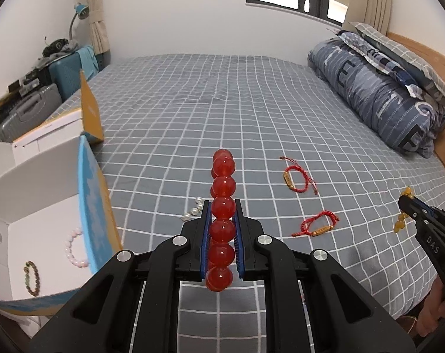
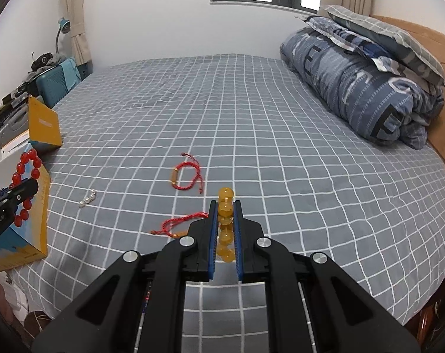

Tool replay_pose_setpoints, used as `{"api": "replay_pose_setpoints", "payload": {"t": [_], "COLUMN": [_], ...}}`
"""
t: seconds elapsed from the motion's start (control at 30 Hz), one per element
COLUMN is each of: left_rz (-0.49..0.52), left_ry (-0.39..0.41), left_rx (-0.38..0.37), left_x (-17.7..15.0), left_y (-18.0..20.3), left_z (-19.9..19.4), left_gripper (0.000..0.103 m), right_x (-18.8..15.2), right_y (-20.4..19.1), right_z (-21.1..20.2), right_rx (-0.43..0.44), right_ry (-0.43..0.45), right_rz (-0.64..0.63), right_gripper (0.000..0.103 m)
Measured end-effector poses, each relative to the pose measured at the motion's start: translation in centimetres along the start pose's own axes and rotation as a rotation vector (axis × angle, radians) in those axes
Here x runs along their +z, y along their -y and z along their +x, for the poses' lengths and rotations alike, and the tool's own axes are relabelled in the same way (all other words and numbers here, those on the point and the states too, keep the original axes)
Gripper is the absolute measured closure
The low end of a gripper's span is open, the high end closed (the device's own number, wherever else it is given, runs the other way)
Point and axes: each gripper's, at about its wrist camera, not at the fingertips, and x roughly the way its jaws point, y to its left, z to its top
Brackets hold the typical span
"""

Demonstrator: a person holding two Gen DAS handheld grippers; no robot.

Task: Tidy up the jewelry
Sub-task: 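Carry the red and amber bracelets over the white box with both tools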

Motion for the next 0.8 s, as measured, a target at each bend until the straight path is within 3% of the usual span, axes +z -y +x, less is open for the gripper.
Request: {"api": "replay_pose_setpoints", "payload": {"t": [0.4, 0.8], "left_rz": [-0.063, -0.191], "left_ry": [0.04, 0.036], "left_rx": [0.086, 0.197], "left_x": [1.2, 0.1], "left_y": [-6.0, -16.9], "left_z": [-3.6, -7.3], "left_gripper": [0.09, 0.09], "right_x": [3.1, 5.3], "right_y": [-7.1, -18.1], "right_z": [-1.8, -4.7], "right_rx": [0.081, 0.142], "right_ry": [0.027, 0.075], "right_rz": [-0.07, -0.185], "right_gripper": [0.094, 0.094]}}
